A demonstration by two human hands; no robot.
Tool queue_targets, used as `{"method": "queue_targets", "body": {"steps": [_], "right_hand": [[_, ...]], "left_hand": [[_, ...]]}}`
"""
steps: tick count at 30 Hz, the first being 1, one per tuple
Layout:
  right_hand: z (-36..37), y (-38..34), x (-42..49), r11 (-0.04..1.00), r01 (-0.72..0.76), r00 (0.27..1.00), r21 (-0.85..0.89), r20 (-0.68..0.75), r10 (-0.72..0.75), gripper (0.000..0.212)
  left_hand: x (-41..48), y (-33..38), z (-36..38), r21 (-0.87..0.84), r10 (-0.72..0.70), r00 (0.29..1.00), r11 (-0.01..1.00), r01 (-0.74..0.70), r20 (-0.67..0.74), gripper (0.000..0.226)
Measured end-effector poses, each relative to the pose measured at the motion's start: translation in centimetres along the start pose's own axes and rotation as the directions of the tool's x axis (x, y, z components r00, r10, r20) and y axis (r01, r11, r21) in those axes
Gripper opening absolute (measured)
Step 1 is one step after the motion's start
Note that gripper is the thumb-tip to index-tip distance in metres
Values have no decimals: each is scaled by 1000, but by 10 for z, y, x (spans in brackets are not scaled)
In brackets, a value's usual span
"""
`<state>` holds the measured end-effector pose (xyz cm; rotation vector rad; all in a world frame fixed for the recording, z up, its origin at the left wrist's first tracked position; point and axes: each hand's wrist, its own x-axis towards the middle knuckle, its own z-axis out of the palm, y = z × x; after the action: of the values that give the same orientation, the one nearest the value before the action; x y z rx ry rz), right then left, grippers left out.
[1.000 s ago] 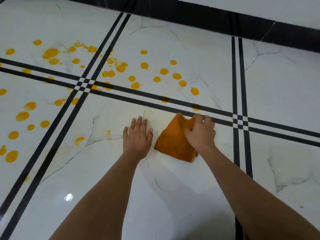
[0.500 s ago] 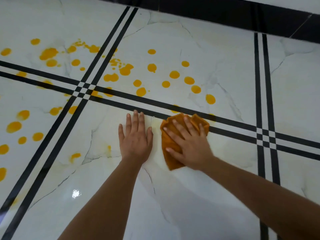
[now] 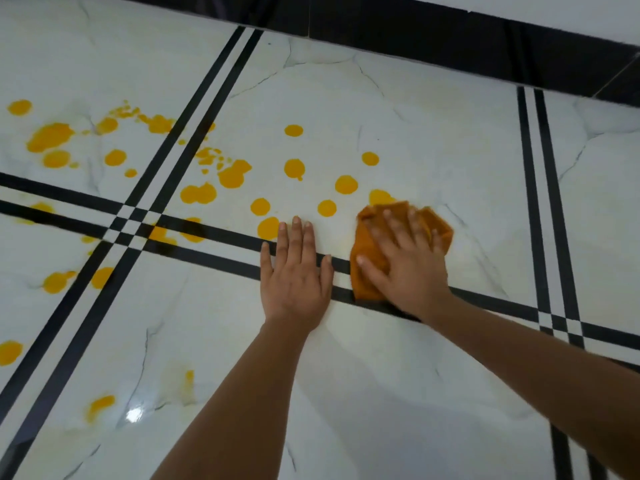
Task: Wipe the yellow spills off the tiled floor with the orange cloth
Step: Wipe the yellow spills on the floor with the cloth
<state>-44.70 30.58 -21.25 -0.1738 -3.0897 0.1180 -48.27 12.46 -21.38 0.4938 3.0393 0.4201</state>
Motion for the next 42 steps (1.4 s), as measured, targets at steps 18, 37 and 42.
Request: {"method": "queue_targets", "body": {"steps": [18,37,42], "right_hand": [[-3,30,147,999,29,998,39,46,-31,64],[1,11,123,954,299,952,29,54,-300,65],[-9,17,96,984,168,977,54,120,-173,64]], "left_hand": [[35,23,10,46,-124,992,991,125,-29,68],[34,22,8,56,-105,994,993,106,-19,70],[32,21,3,7,-76,997,997,76,22,80]]}}
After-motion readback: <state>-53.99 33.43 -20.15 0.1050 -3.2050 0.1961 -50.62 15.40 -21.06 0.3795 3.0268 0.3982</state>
